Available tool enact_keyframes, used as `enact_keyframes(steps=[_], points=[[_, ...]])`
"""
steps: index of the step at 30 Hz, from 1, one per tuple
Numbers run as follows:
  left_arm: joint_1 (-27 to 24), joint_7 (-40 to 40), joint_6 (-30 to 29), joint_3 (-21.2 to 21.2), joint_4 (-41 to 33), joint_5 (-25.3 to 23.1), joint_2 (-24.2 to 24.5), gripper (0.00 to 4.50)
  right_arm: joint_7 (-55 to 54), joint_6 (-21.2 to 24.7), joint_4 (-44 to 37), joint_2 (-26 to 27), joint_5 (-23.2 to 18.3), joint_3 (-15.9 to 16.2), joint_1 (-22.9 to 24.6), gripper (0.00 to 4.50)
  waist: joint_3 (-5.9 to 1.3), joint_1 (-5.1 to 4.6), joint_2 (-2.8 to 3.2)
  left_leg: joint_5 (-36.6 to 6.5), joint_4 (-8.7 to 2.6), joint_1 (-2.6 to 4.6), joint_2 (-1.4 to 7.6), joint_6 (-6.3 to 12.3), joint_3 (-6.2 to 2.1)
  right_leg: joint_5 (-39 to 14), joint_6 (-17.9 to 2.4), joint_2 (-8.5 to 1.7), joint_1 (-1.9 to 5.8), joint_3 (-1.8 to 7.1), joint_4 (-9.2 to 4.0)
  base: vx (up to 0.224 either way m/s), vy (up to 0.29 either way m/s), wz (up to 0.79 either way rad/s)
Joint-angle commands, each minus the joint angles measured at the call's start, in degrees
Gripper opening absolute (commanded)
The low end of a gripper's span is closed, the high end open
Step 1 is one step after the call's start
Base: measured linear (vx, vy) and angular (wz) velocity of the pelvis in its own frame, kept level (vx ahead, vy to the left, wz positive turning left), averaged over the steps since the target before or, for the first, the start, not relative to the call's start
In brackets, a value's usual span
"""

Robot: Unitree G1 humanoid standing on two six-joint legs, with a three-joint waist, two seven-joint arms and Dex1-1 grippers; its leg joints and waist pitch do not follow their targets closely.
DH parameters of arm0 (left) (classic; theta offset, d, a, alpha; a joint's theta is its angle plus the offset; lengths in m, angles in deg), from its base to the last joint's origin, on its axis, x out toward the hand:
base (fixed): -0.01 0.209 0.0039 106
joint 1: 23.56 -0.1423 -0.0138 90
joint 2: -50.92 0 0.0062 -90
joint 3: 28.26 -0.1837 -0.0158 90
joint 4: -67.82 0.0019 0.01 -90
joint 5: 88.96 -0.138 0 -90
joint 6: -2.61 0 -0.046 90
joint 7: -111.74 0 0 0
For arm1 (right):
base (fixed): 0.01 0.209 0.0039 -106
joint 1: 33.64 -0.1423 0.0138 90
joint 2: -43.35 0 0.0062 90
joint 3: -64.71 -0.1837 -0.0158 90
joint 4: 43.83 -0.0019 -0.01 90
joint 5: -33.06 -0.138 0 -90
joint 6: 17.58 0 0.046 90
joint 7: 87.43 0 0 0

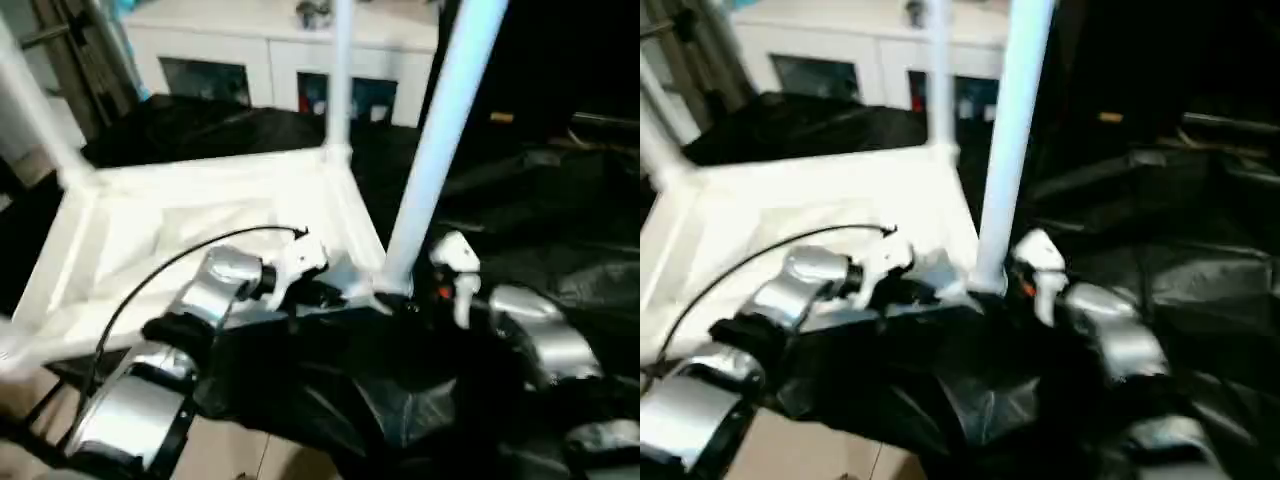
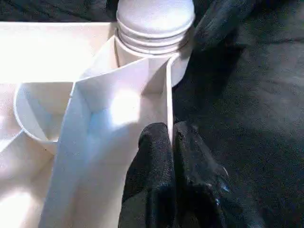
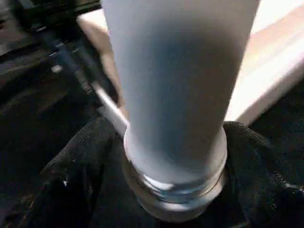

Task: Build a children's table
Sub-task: Rotate leg to tighten

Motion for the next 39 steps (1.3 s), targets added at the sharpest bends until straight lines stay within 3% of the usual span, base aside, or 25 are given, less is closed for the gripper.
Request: enact_keyframes(steps=[1, 4, 7, 14, 18, 21, 24, 25, 26, 28, 30, 31, 33, 35, 36, 39], points=[[-0.1, -1.2, 1.1, -0.9, 0.2, 0.5, -0.3, 0.00, 5.4, 0.9, -2.1, 0.8, -1.1, 4.4, 1.2, 3.76, -2.94, 0.15, -1.01, -11.4, -2.87, -0.03, 1.41, 5.08, 0.13, -9.5, -13.9, -3.21, 2.99, 1.82, -3.95, 0.000, 0.000, 0.00], [0.0, -1.8, 1.3, -0.7, 0.3, 0.3, 0.1, 0.00, 6.0, 1.5, -2.5, 0.7, -1.4, 4.4, 1.4, 3.76, -2.90, 0.28, -0.89, -12.6, -3.00, 0.21, 1.48, 4.25, 0.08, -10.8, -13.9, -3.20, 2.89, 1.86, -4.05, 0.000, 0.000, 0.00], [0.1, -2.2, 1.8, -0.6, 0.7, 0.3, 0.4, 0.00, 6.3, 2.5, -3.5, 1.1, -1.6, 4.6, 1.7, 3.44, -2.95, 0.29, -0.94, -12.4, -3.00, 0.12, 1.45, 3.80, 0.05, -10.1, -13.8, -3.25, 2.94, 1.85, -3.93, 0.000, 0.000, 0.00], [0.0, -2.3, 2.0, -0.8, 0.8, 0.2, 0.3, 0.00, 6.7, 3.3, -3.7, 1.4, -1.4, 5.0, 1.9, 2.84, -3.05, 0.45, -1.00, -10.9, -2.82, -0.05, 1.31, 4.01, 0.06, -8.7, -13.8, -3.31, 3.13, 1.81, -3.75, 0.000, 0.000, 0.00], [0.1, 0.2, 1.7, -0.3, 1.3, -0.3, -0.3, 0.00, 4.3, 4.0, -3.8, 2.3, -1.4, 4.3, 2.3, 2.73, -2.99, 0.44, -0.76, -11.6, -2.89, 0.03, 1.36, 3.71, 0.03, -9.5, -13.8, -3.29, 3.07, 1.81, -3.82, 0.000, 0.000, 0.00], [0.7, 4.6, 0.0, 0.7, 1.9, -0.3, -1.7, 0.00, -3.1, 4.4, -1.7, 4.5, 0.4, 3.0, 1.8, 2.72, -2.76, 0.31, -0.80, -12.7, -3.09, 0.12, 1.30, 3.04, 0.03, -12.0, -13.2, -3.26, 2.95, 1.80, -4.13, 0.000, 0.000, 0.00], [1.1, 7.0, -0.9, 1.1, 2.2, -0.4, -2.8, 0.00, -7.5, 3.7, 0.1, 6.0, 1.7, 2.4, 1.3, 2.71, -2.32, -0.25, -0.80, -17.3, -3.57, 0.49, 1.14, 1.16, -0.30, -22.6, -10.3, -3.48, 2.53, 1.83, -5.21, 0.000, 0.000, 0.00], [1.1, 7.1, -0.9, 1.1, 2.2, -0.4, -2.8, 0.00, -7.9, 3.7, 0.2, 6.1, 1.8, 2.3, 1.3, 2.71, -2.32, -0.37, -0.91, -17.6, -3.64, 0.49, 1.14, 1.01, -0.41, -23.5, -9.8, -3.45, 2.58, 1.83, -5.28, 0.000, 0.000, 0.00], [2.0, 11.7, -2.3, 1.0, 3.1, -1.1, -5.3, 0.00, -19.6, 4.0, 5.6, 10.2, 3.6, 0.0, -1.2, 2.70, -2.27, -0.70, -0.74, -18.4, -3.78, 0.51, 1.13, 0.54, -0.49, -24.7, -9.4, -3.48, 2.37, 1.91, -5.36, 0.000, 0.000, 0.00], [2.4, 14.1, -3.1, 1.0, 3.5, -1.4, -6.8, 0.00, -24.7, 4.3, 7.7, 12.4, 4.2, -0.8, -2.3, 2.70, -2.23, -1.45, -0.42, -19.8, -3.94, 0.66, 0.99, -0.76, -0.83, -27.5, -8.5, -3.54, 2.22, 1.79, -5.53, 0.000, 0.000, 0.00], [3.0, 17.4, -4.2, 1.1, 3.9, -1.5, -9.4, 0.00, -32.4, 4.8, 10.7, 16.2, 5.3, -1.6, -4.2, 2.70, -2.30, -2.07, -0.60, -20.2, -3.92, 0.75, 0.91, -0.85, -0.79, -26.6, -8.4, -3.33, 2.03, 1.84, -5.72, 0.000, 0.000, 0.00], [3.1, 18.2, -4.5, 1.0, 3.9, -1.6, -10.0, 0.00, -34.5, 4.7, 11.4, 17.3, 5.8, -1.6, -4.7, 2.70, -2.33, -2.43, -0.39, -20.5, -3.89, 0.76, 0.90, -0.90, -0.76, -25.3, -9.0, -3.25, 1.95, 1.93, -5.68, 0.000, 0.000, 0.00], [3.2, 19.0, -4.8, 1.0, 3.9, -1.6, -10.9, 0.00, -37.1, 4.5, 12.4, 18.7, 6.3, -1.6, -5.4, 2.70, -2.29, -2.57, -0.58, -20.9, -3.75, 0.77, 0.68, -0.14, -0.63, -25.6, -8.9, -3.21, 1.90, 1.94, -5.89, 0.000, 0.000, 0.00], [3.1, 19.2, -4.9, 0.8, 3.6, -1.7, -11.5, 0.00, -38.4, 3.5, 13.1, 19.5, 7.2, -1.2, -5.9, 2.70, -2.41, -2.60, -0.40, -20.0, -3.69, 0.57, 0.69, 0.67, -0.59, -24.8, -8.9, -3.26, 2.02, 2.03, -5.84, 0.000, 0.000, 0.00], [2.9, 19.0, -4.8, 0.8, 3.3, -1.7, -11.9, 0.00, -38.8, 2.4, 13.9, 19.9, 7.6, -1.0, -6.2, 3.05, -2.44, -2.64, -0.40, -19.7, -3.67, 0.57, 0.68, 0.72, -0.55, -24.3, -9.0, -3.20, 2.01, 2.05, -5.81, 0.000, 0.000, 0.00], [2.4, 17.9, -4.4, 0.5, 2.5, -1.5, -11.9, 0.00, -36.4, 1.8, 14.4, 20.0, 6.5, -1.8, -6.7, 3.42, -2.45, -2.76, -0.35, -19.5, -3.74, 0.41, 0.74, 1.12, -0.54, -23.1, -9.4, -3.19, 2.16, 1.99, -5.68, 0.000, 0.000, 0.00]])
